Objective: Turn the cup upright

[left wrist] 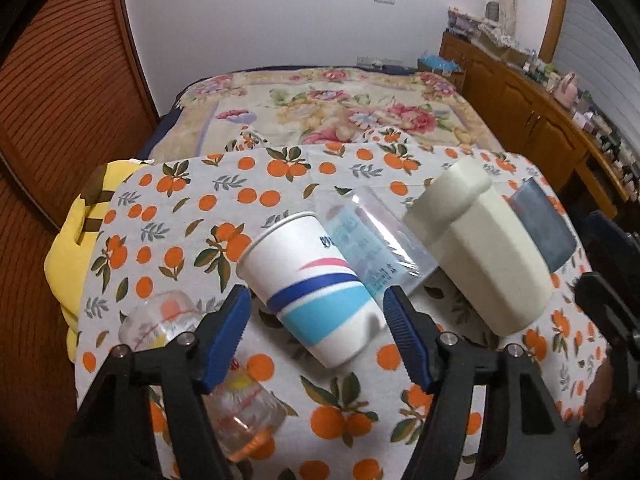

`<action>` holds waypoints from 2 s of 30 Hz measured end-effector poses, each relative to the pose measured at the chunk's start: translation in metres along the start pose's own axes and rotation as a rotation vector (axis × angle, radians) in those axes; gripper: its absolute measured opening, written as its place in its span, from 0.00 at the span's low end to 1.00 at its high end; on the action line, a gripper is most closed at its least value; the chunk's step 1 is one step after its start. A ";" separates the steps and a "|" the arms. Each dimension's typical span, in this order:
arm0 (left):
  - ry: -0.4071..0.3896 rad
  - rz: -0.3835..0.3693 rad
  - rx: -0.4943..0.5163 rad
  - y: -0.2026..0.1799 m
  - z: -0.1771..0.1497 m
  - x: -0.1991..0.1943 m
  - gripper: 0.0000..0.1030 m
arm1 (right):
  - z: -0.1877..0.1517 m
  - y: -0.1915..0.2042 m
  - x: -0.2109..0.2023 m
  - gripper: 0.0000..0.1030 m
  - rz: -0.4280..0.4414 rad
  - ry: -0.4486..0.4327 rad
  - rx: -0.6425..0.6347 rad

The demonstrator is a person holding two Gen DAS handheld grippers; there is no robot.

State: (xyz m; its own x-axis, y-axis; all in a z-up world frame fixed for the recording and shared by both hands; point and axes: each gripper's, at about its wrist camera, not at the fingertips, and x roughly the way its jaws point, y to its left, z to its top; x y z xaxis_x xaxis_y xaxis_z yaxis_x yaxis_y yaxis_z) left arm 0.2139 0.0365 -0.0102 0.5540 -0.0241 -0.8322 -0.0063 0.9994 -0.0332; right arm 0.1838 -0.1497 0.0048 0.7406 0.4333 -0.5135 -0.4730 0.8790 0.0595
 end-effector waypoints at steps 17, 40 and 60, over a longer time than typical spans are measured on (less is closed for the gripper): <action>0.113 -0.023 -0.065 0.012 0.015 0.035 0.67 | 0.001 0.000 0.007 0.97 0.023 0.012 0.008; 0.072 -0.027 -0.044 0.005 0.008 0.024 0.55 | -0.003 -0.005 -0.004 0.97 0.012 -0.011 0.022; -0.047 -0.177 -0.005 -0.042 -0.064 -0.056 0.55 | -0.045 0.003 -0.064 0.97 -0.088 -0.016 0.028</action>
State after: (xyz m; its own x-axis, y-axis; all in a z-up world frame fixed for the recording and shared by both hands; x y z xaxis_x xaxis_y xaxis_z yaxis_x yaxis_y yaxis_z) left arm 0.1301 -0.0052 0.0025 0.5855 -0.1981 -0.7861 0.0903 0.9796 -0.1796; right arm 0.1132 -0.1839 -0.0009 0.7865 0.3569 -0.5041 -0.3923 0.9190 0.0387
